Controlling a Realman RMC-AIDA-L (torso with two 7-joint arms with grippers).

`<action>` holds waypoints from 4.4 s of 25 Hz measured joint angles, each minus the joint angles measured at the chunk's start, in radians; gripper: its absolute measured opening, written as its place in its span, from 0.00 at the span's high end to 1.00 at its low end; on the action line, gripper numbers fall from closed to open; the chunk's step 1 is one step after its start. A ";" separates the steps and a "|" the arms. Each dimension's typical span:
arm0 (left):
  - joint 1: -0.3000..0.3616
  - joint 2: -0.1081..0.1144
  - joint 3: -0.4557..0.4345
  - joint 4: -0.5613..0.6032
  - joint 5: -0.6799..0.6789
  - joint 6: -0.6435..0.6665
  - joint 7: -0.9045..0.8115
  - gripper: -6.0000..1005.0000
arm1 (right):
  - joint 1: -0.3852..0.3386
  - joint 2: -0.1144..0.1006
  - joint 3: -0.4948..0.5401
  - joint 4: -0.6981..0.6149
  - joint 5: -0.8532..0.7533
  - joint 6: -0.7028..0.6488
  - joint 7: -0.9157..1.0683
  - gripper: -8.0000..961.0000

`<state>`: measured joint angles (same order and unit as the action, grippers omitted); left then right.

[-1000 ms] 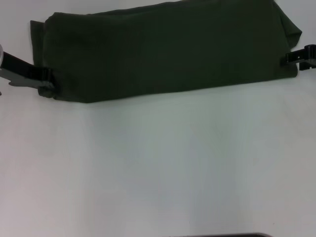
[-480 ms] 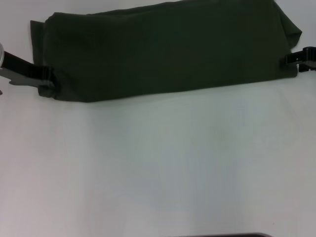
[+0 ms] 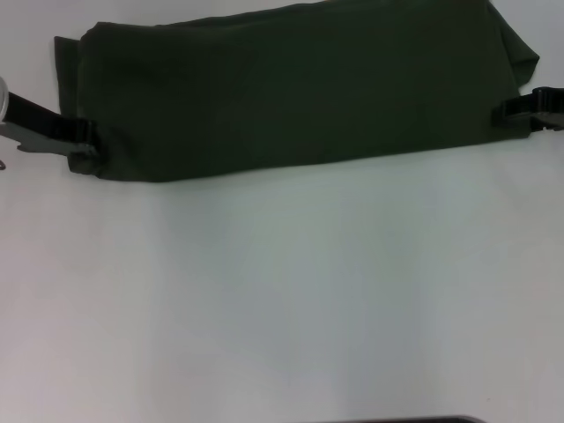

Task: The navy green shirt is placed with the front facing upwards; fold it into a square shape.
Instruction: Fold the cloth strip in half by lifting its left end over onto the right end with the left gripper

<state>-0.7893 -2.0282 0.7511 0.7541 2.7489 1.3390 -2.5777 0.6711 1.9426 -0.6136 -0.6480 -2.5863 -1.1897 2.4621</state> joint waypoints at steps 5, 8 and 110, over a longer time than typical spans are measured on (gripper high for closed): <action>0.004 -0.001 0.001 -0.001 0.000 -0.001 0.000 0.97 | 0.001 0.004 -0.006 0.002 0.028 -0.002 -0.003 0.25; 0.005 -0.001 0.001 0.001 0.000 -0.001 0.001 0.97 | 0.001 0.004 -0.009 0.009 0.035 -0.007 -0.005 0.25; 0.107 0.000 0.159 0.105 0.106 0.429 0.035 0.89 | -0.084 0.051 -0.118 -0.154 -0.206 -0.556 -0.023 0.98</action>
<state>-0.6822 -2.0278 0.9099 0.8587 2.8546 1.7676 -2.5428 0.5866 1.9940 -0.7314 -0.8021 -2.7928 -1.7460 2.4396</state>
